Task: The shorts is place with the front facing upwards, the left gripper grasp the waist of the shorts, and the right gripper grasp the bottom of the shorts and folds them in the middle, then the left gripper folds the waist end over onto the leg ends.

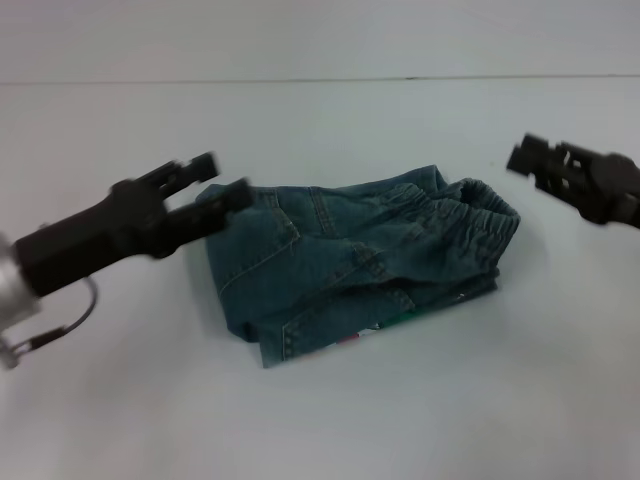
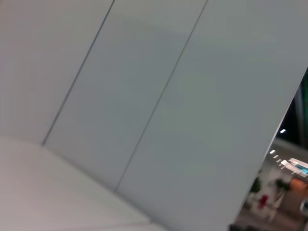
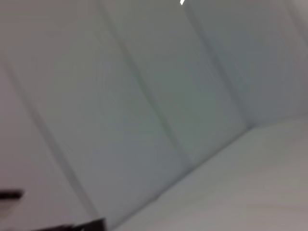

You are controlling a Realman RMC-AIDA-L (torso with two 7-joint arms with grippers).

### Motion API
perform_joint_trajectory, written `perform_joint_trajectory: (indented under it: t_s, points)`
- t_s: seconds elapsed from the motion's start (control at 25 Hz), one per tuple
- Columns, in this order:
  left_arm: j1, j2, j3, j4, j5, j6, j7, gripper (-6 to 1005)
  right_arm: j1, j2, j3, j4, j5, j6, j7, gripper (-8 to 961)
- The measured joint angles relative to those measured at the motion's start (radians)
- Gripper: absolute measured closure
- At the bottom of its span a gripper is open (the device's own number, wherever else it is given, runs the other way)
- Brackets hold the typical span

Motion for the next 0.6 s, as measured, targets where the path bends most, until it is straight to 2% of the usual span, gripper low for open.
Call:
perform_joint_trajectory:
  t_s: [0.16,0.32,0.44,0.6]
  points:
    - [0.031,0.017,-0.119,0.013,0.161,0.043,0.001,141,-0.039,-0.064,-0.132,-0.062,-0.02,-0.096,0.091,643]
    - [0.035,0.034,-0.191,0.03,0.31,0.095,-0.012,141,-0.059,-0.124,-0.187,-0.081,-0.075,-0.179,0.141,473]
    - [0.026,0.038,-0.202,0.061,0.398,0.136,-0.043,140,-0.061,-0.143,-0.194,-0.081,-0.136,-0.179,0.159,336]
    - [0.015,0.041,-0.203,0.078,0.456,0.169,-0.058,140,-0.06,-0.14,-0.197,-0.083,-0.177,-0.153,0.162,150]
